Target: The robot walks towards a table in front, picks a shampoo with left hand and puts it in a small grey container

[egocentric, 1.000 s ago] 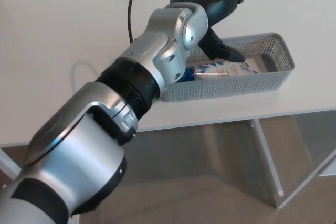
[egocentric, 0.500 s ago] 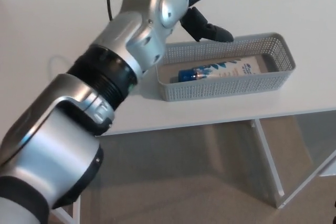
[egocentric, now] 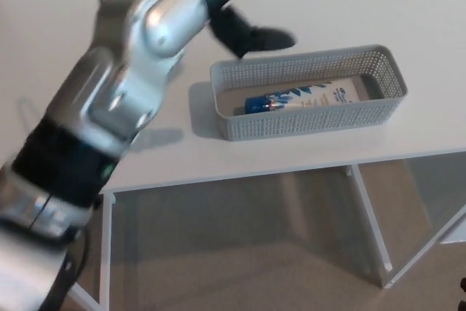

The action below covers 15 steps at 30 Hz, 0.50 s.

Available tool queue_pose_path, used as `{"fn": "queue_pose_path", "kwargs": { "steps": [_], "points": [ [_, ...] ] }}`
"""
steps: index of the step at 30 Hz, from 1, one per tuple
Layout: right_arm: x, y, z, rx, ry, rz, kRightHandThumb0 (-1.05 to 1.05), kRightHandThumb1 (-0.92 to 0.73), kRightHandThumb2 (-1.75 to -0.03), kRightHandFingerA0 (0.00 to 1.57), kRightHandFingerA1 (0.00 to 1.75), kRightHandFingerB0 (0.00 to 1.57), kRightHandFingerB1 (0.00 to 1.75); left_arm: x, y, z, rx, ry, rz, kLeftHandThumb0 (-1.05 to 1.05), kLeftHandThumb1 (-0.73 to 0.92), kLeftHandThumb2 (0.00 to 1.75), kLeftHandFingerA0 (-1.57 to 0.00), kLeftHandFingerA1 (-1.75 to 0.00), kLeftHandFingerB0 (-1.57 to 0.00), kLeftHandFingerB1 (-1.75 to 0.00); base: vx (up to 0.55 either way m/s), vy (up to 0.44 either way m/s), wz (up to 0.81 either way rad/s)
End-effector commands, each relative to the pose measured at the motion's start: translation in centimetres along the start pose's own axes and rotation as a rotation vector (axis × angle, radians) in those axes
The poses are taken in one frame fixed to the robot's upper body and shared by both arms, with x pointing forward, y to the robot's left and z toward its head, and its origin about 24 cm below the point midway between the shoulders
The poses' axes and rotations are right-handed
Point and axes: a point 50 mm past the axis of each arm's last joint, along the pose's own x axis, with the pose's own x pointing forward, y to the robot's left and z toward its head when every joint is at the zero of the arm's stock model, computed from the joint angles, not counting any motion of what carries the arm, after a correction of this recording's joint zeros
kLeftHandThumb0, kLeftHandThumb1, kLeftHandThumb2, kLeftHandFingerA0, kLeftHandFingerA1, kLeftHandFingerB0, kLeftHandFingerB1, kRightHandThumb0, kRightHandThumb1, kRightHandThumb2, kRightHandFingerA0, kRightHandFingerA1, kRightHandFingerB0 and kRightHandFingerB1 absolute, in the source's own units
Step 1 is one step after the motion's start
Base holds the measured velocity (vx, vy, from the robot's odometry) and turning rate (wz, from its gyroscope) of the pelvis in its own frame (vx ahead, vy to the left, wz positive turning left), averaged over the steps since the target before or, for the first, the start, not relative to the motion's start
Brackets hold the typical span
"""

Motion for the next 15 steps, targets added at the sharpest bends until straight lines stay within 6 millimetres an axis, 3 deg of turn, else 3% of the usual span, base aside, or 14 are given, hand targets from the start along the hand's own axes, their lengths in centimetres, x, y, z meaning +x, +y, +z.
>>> {"fn": "queue_pose_path", "kwargs": {
  "steps": [1,3,5,7,8,12,13,14,15],
  "points": [
    [-0.8,-1.5,-2.0,-0.086,0.085,-0.045,-0.23,-0.68,-0.59,0.66,0.47,0.57,0.44,-20.5,-0.7,0.1,-0.183,-0.180,-0.043,-0.68,0.45,0.77,-0.30,-0.45,-0.21,-0.39,0.00,0.000,0.00],
    [-1.3,-2.1,-3.0,-0.094,0.112,-0.056,-0.23,-0.68,-0.59,0.65,0.46,0.59,0.45,-26.2,-3.6,-2.7,-0.325,0.006,-0.080,-0.69,0.45,0.76,-0.33,-0.46,-0.25,-0.40,0.00,0.000,0.00],
    [-1.4,-2.1,-3.1,-0.094,0.113,-0.057,-0.23,-0.68,-0.59,0.65,0.46,0.59,0.45,-26.5,-3.7,-2.7,-0.332,0.015,-0.084,-0.69,0.45,0.76,-0.33,-0.46,-0.25,-0.40,0.00,0.000,0.00],
    [-1.8,-2.7,-3.7,-0.099,0.132,-0.064,-0.24,-0.66,-0.59,0.61,0.44,0.59,0.46,-31.6,-6.4,-4.6,-0.501,0.244,-0.114,-0.70,0.44,0.75,-0.31,-0.44,-0.24,-0.39,0.00,0.000,0.00],
    [-2.0,-2.9,-4.0,-0.104,0.139,-0.068,-0.24,-0.65,-0.59,0.59,0.43,0.59,0.46,-35.7,-8.1,-5.3,-0.608,0.392,-0.114,-0.65,0.53,0.57,-0.41,-0.37,-0.30,-0.30,0.00,0.000,0.00],
    [-2.1,-2.9,-4.2,-0.107,0.146,-0.068,-0.24,-0.65,-0.59,0.59,0.43,0.59,0.46,-36.4,-8.3,-5.2,-0.627,0.413,-0.119,-0.65,0.53,0.57,-0.41,-0.37,-0.30,-0.30,0.00,0.000,0.00],
    [-2.4,-3.2,-4.7,-0.124,0.157,-0.073,-0.25,-0.66,-0.59,0.65,0.46,0.59,0.45,-40.5,-9.9,-6.0,-0.681,0.560,-0.129,-0.63,0.54,0.57,-0.57,-0.41,-0.43,-0.35,0.00,0.000,0.00],
    [-2.6,-3.4,-5.0,-0.131,0.163,-0.075,-0.25,-0.66,-0.59,0.65,0.46,0.59,0.45,-42.5,-10.5,-6.0,-0.704,0.625,-0.137,-0.63,0.54,0.57,-0.57,-0.41,-0.43,-0.35,0.00,0.000,0.00],
    [-2.8,-3.5,-5.4,-0.135,0.174,-0.077,-0.25,-0.66,-0.59,0.66,0.48,0.58,0.45,-43.1,-10.7,-6.1,-0.695,0.647,-0.157,-0.65,0.42,0.75,-0.55,-0.51,-0.44,-0.46,0.00,0.000,0.00]
  ]
}}
